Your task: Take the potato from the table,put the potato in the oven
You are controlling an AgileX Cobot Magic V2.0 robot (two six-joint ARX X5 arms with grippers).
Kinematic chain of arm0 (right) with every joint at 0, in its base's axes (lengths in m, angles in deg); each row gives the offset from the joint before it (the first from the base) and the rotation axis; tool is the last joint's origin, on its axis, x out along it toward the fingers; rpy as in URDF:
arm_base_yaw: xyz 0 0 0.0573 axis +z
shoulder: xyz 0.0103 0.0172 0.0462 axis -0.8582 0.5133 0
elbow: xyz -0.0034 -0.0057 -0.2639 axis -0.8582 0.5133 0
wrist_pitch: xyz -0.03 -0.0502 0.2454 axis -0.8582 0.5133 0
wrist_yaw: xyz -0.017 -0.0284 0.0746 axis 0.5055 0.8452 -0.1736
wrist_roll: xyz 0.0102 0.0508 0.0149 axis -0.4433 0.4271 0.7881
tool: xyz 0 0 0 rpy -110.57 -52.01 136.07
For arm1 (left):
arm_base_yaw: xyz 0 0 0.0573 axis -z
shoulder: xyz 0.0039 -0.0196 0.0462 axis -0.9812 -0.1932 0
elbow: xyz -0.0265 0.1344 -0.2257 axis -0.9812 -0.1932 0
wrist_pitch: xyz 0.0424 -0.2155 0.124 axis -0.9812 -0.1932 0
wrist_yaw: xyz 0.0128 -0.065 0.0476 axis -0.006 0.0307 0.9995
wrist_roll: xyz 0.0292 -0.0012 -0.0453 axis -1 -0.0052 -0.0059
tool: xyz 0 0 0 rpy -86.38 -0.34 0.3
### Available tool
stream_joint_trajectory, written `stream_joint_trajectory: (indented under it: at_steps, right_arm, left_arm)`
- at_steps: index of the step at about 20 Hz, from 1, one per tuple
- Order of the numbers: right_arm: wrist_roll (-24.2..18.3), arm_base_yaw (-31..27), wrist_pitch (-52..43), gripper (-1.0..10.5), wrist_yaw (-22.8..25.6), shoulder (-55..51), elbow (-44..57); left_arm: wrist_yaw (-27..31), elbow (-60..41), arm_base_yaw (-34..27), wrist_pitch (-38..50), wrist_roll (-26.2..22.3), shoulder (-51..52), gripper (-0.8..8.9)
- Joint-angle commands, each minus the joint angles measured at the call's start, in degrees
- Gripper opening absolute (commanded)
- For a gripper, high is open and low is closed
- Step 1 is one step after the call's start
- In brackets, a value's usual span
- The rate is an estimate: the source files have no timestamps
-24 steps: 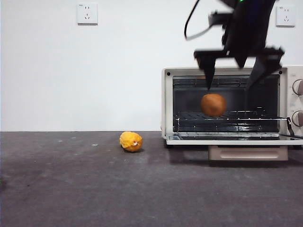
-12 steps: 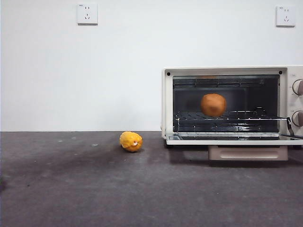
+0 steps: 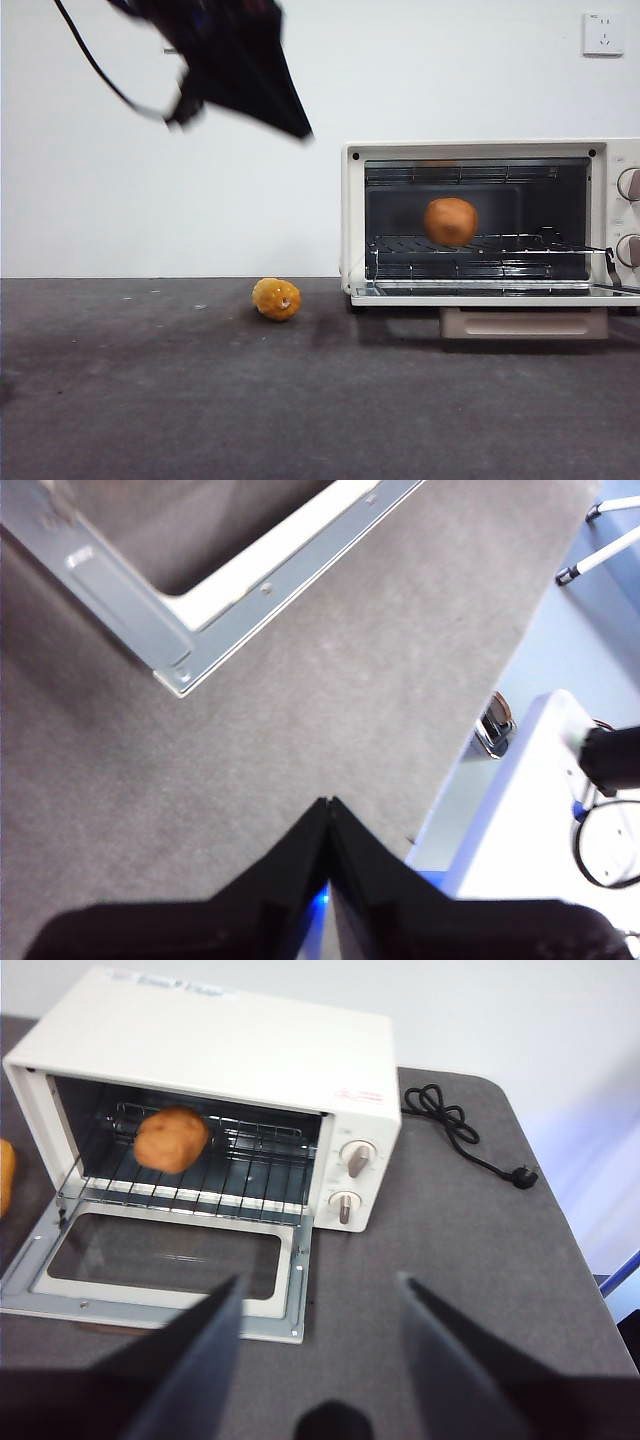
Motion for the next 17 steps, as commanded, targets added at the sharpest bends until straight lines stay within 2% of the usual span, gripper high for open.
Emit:
stream_joint_trajectory:
  at_steps: [1,6,9,13,15,17]
  right_arm:
    - [3.1,0.1,1.5,1.1,0.0,-3.8,-0.1]
    - [5.9,0.1,4.9,1.1,0.0,-9.9,-0.1]
    - [6.5,0.1,6.3,0.9,0.0,-12.0,-0.1]
    - [6.8,0.1,7.6,0.8,0.0,-12.9,-0.1]
    - [6.9,0.1,8.0,0.1,0.1,-12.9,-0.1]
    - [6.9,0.1,8.2,-0.1,0.1,-12.9,-0.1]
  left_arm:
    - [-0.5,-0.3,-0.2,1.9,3.8,-5.6,-0.06]
    - [-1.4,-0.3,-0.7,6.6,11.5,-13.9,-0.06]
    - [-3.7,-0.3,-0.7,10.5,16.3,-17.5,-0.06]
    - [-3.4,-0.3,-0.7,14.3,21.8,-21.1,-0.06]
    - [-3.4,-0.3,-0.7,15.1,24.6,-22.9,-0.06]
    - [-3.2,-0.3,-0.7,15.1,26.7,-24.5,-0.06]
